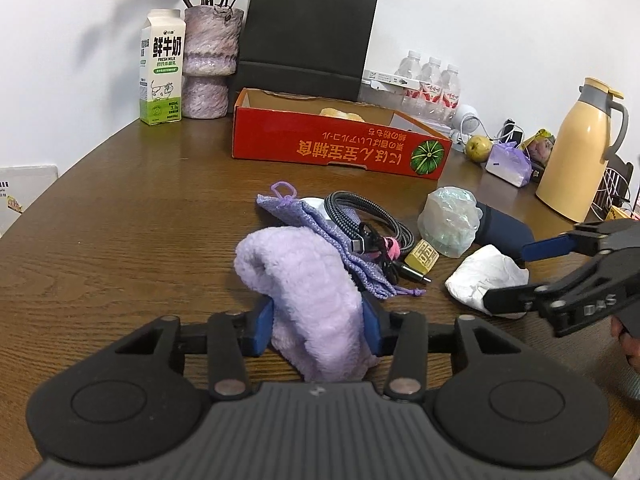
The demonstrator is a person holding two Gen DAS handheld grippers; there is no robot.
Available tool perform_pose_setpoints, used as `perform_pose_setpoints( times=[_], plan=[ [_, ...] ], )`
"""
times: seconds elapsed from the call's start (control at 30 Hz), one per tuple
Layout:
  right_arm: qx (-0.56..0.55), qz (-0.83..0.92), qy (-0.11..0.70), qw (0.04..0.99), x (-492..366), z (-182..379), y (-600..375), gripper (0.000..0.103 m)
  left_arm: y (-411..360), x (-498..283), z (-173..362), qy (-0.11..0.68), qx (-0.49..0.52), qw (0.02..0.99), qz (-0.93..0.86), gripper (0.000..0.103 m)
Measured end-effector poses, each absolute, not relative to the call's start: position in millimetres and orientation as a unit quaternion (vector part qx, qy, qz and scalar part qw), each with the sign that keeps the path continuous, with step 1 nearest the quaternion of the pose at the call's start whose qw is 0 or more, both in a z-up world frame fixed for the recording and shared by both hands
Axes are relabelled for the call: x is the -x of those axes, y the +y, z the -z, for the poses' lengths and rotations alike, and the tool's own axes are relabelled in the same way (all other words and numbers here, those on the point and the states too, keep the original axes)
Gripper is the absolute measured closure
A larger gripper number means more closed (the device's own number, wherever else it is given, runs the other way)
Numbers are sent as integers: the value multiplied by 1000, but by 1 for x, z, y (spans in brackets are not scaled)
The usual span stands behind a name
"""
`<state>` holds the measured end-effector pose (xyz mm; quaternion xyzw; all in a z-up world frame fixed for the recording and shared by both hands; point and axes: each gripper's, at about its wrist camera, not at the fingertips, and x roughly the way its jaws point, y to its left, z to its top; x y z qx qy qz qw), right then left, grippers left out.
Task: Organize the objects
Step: 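Lift the white cloth and lilac towel with both tools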
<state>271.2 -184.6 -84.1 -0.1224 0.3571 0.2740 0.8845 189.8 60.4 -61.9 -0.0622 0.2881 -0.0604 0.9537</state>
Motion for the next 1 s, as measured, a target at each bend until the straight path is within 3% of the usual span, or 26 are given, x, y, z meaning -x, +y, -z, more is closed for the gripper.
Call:
perform_pose_setpoints(
  times=[0.23, 0.6, 0.7, 0.87, 1.0],
  plan=[
    [137, -293, 416, 850, -306, 95, -178, 0, 61, -188, 62, 285, 68, 954, 60, 59],
    [102, -280, 356, 886, -286, 105, -185, 3, 64, -182, 60, 272, 80, 957, 59, 62],
    [96, -277, 336, 895, -276, 106, -184, 17, 63, -179, 60, 268, 80, 958, 56, 64],
    [93, -280, 313, 903, -266, 104, -178, 51, 62, -173, 58, 262, 83, 960, 51, 65],
    [101, -277, 300, 907, -258, 103, -173, 61, 62, -168, 57, 260, 93, 960, 53, 65]
  ],
)
